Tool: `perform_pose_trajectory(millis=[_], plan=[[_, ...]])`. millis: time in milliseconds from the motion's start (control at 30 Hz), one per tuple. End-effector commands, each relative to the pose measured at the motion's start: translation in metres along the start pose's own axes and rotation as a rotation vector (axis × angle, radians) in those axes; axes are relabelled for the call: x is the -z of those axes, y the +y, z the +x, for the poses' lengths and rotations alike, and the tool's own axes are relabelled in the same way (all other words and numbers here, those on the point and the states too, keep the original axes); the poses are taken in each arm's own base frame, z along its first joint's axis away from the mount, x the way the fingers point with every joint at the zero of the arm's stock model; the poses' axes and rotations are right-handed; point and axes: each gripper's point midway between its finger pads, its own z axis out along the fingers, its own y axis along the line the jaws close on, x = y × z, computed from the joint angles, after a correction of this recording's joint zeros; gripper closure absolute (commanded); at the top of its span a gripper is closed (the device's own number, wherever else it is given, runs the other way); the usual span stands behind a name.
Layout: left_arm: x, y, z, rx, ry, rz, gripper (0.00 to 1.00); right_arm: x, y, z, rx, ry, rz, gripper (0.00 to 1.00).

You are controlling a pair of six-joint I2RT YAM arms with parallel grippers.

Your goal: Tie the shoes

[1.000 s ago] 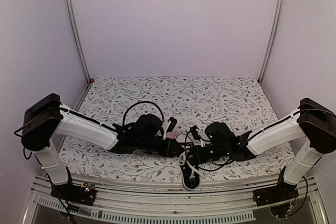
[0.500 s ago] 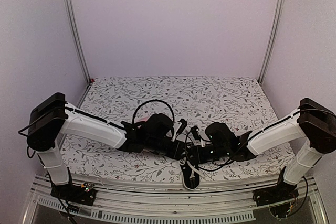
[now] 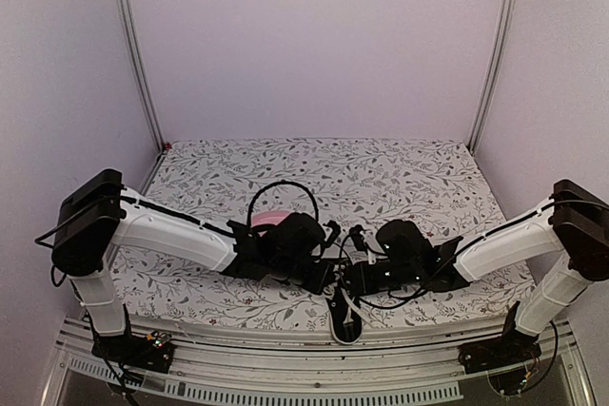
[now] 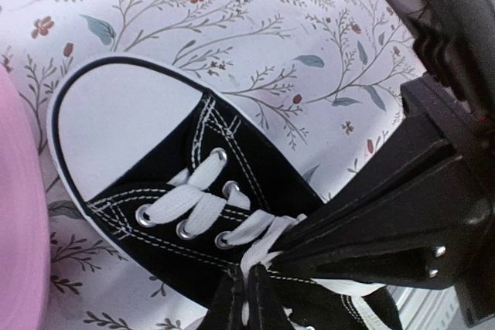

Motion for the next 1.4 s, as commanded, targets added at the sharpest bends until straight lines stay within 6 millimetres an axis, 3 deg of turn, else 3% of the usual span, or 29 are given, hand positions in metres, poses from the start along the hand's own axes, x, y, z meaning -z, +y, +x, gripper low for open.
perform_pose_trajectory(millis=[0, 167, 400, 567, 700, 800, 967, 1367], plan=[[-0.002, 0.011, 0.000, -0.024, -0.021, -0.096, 0.99, 0.010, -0.013, -0.002, -0.011, -0.021, 0.058, 0.98], [0.001, 0.017, -0.007, -0.036, -0.064, -0.145, 1.00, 0.012, -0.012, -0.004, -0.004, -0.028, 0.060, 0.98], [-0.006, 0.013, -0.003, -0.061, -0.054, -0.131, 0.99, -0.004, -0.017, 0.003, -0.004, 0.008, 0.062, 0.98], [0.005, 0.002, -0.005, -0.026, -0.070, -0.049, 0.81, -0.008, -0.019, 0.006, -0.011, 0.015, 0.065, 0.98], [0.024, -0.005, -0.017, 0.019, -0.109, 0.016, 0.68, -0.007, -0.021, 0.007, -0.011, 0.014, 0.070, 0.98], [0.033, 0.002, -0.022, 0.074, -0.125, 0.038, 0.62, -0.006, -0.022, 0.007, -0.013, 0.014, 0.071, 0.98], [0.029, 0.022, -0.020, 0.142, -0.108, 0.044, 0.63, -0.006, -0.022, 0.008, -0.011, 0.013, 0.071, 0.98], [0.001, 0.019, -0.005, 0.147, 0.010, 0.089, 0.76, -0.004, -0.022, 0.007, -0.012, 0.004, 0.072, 0.98]])
